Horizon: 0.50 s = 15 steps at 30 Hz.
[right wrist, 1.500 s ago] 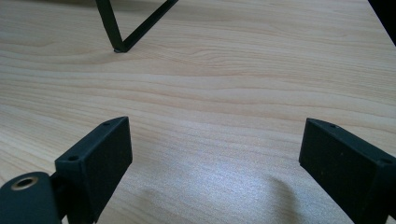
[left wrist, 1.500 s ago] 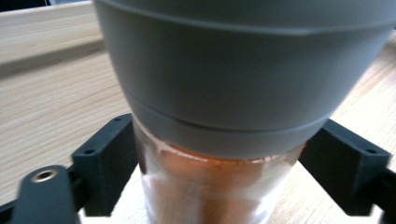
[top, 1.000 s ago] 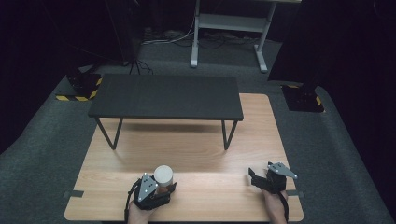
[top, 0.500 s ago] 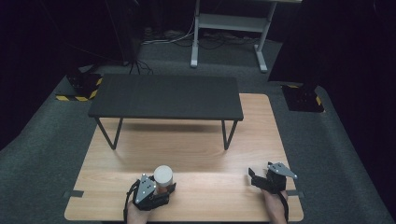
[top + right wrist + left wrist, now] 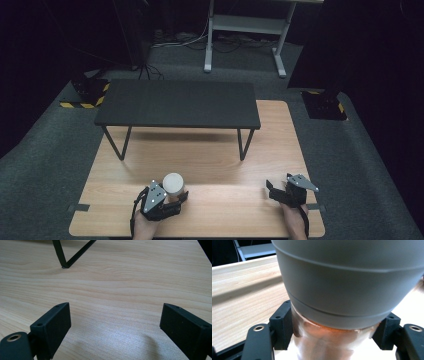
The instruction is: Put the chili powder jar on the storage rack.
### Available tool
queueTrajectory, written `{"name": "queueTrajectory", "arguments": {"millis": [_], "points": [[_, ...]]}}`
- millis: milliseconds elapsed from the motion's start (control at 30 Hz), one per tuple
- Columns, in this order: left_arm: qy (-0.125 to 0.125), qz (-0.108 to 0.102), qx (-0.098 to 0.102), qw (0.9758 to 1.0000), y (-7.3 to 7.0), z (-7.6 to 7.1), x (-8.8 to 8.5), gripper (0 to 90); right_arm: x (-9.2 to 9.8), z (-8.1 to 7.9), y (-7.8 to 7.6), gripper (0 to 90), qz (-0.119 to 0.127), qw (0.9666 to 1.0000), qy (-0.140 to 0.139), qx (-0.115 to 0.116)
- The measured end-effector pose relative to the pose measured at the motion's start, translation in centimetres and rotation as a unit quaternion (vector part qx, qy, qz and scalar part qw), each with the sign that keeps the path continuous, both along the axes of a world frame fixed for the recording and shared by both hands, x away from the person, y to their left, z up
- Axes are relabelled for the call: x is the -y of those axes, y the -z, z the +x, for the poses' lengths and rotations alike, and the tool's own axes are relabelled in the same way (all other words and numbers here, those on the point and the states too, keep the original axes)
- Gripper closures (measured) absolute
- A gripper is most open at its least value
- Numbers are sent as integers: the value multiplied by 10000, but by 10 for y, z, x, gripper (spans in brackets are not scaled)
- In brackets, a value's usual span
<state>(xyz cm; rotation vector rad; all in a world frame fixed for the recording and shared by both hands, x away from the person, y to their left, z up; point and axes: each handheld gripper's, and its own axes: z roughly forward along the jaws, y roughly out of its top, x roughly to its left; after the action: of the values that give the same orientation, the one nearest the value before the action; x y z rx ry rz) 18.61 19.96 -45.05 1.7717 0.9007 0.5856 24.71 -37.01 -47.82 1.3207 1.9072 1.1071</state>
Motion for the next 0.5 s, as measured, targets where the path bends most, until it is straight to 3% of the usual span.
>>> {"name": "queueTrajectory", "arguments": {"millis": [267,367,433,500], "points": [[148,54,92,9998,-31,13,3,314,0,0,0,97,-19,10000,-35,24],[259,107,245,9993,-52,20,7,314,1,-1,1,97,-3,10000,-44,40],[270,141,268,9992,-60,22,9,314,1,-1,1,97,2,10000,-45,41],[303,133,280,9991,-77,31,13,314,2,-1,1,97,10,10000,-63,59]]}}
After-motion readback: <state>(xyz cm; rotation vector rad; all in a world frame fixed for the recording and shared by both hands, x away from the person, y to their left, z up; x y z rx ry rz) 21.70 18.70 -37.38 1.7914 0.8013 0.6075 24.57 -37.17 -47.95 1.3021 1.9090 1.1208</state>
